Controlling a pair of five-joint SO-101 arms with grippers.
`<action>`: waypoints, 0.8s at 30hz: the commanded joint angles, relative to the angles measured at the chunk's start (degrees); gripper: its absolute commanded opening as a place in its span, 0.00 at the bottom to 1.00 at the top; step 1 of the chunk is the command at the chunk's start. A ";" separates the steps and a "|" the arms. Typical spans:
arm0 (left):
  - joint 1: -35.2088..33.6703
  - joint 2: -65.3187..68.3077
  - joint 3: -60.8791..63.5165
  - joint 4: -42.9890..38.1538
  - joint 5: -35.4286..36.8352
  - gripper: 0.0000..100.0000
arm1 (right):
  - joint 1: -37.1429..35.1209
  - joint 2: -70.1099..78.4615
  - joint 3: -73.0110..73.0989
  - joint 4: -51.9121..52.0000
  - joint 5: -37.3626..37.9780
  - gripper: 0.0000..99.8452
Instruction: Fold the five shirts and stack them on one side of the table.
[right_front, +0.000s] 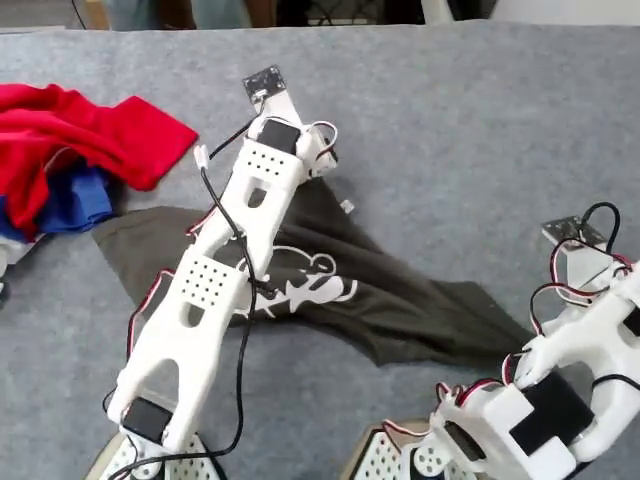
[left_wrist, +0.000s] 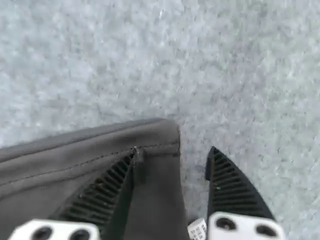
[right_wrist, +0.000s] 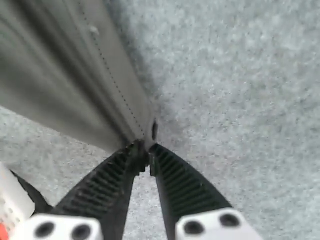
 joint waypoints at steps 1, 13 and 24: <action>-1.45 -3.52 2.07 -3.16 0.44 0.18 | 0.62 -2.42 -2.77 -0.18 0.53 0.01; -2.68 -3.52 5.41 -5.27 -1.85 0.07 | 0.62 -2.42 -2.68 -0.18 0.53 0.01; -4.26 -6.59 -1.80 1.05 -4.66 0.03 | -1.58 -2.95 -3.56 -1.41 -1.49 0.01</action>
